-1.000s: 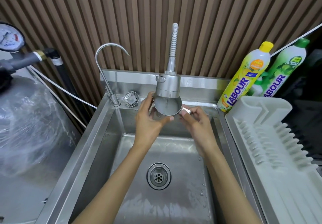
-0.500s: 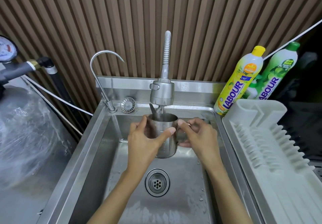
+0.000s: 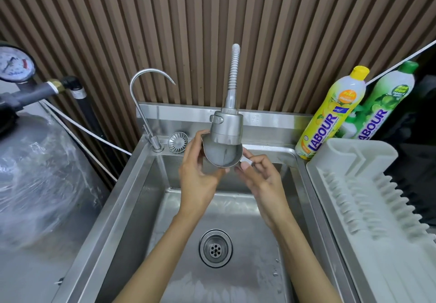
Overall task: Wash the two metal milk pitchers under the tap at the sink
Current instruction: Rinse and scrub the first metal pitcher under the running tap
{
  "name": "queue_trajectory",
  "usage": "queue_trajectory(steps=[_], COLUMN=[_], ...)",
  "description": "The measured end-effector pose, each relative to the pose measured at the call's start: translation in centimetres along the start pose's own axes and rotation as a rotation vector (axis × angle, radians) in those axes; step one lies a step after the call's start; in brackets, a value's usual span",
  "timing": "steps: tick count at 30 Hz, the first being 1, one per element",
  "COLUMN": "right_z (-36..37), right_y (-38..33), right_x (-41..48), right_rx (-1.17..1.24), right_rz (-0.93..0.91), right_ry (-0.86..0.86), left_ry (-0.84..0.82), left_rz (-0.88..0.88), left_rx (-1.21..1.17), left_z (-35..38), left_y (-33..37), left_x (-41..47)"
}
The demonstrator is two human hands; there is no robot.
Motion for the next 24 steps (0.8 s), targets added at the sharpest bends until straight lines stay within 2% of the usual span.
queue_trajectory(steps=[5,11,17,21,24], right_z=[0.3,-0.1,-0.8,-1.1,-0.8], right_y=[0.3,0.1,-0.4,-1.8,-3.4], right_x=[-0.4,-0.1,0.5,0.9,0.8], right_rx=[0.076,-0.041,-0.099,-0.341,-0.774], right_rz=[0.038,0.048,0.123,0.138,-0.008], right_ry=[-0.043,-0.012,0.016,0.068,0.094], left_ry=[0.019,0.003,0.092,0.087,-0.035], left_rz=[0.084,0.082,0.058,-0.100,-0.218], left_rx=[0.133,0.146,0.323,0.393,0.305], left_z=[-1.7,-1.8,-0.3,0.1,0.3], left_y=[0.2,0.3,0.0,-0.7,-1.4], left_x=[-1.1,-1.5,-2.2,-2.0,-1.5])
Point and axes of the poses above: each hand's wrist, its own x-axis towards the middle knuckle, its own z-axis out of the palm, y = z × x, the point moved 3 cm from there along x, towards the middle knuckle, and after that the axes turned 8 degrees about -z, right-handed, at the moved point
